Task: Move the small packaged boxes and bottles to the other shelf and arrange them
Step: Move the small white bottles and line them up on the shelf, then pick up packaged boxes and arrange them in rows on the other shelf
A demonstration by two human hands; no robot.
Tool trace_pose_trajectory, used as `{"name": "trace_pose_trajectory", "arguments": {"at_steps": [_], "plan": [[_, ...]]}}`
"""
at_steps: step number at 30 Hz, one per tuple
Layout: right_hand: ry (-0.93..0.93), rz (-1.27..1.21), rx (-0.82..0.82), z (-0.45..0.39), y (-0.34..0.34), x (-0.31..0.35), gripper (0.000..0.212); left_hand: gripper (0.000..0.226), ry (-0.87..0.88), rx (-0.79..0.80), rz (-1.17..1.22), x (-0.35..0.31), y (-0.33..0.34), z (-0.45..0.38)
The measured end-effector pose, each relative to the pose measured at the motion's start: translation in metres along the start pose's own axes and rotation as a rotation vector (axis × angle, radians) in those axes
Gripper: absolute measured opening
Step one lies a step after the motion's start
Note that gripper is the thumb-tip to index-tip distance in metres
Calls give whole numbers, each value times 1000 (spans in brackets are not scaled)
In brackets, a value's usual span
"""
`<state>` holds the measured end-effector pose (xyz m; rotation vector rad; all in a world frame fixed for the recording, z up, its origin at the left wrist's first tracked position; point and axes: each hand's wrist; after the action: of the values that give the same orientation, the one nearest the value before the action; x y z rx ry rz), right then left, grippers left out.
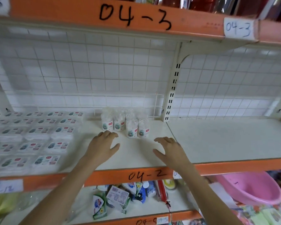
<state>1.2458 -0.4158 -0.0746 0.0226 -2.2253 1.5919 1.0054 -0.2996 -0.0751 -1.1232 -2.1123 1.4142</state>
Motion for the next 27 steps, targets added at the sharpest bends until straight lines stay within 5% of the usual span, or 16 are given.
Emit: {"name": "trace_pose_trajectory", "arguments": {"at_steps": [5, 9, 12, 17, 27], "plan": [[-79, 5, -60, 57, -10, 1, 43, 30, -1, -77, -35, -20, -26, 64], [-166, -56, 92, 95, -9, 12, 46, 23, -83, -164, -25, -48, -48, 135], [-301, -46, 154, 122, 0, 34, 50, 39, -186, -78, -72, -63, -61, 198], [-459, -119, 339, 164, 27, 99, 39, 50, -455, 48, -166, -69, -92, 303], [-801, -196, 539, 216, 87, 286, 38, 46, -901, -90, -250, -35, -183, 482]]}}
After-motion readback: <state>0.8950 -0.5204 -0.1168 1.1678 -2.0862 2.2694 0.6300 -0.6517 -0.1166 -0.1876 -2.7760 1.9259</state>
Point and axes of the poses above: each hand's wrist, its own z-axis away from the middle knuckle, its own y-axis out of the palm, x = y × z, and after that the axes turned 12 degrees about y, right-handed
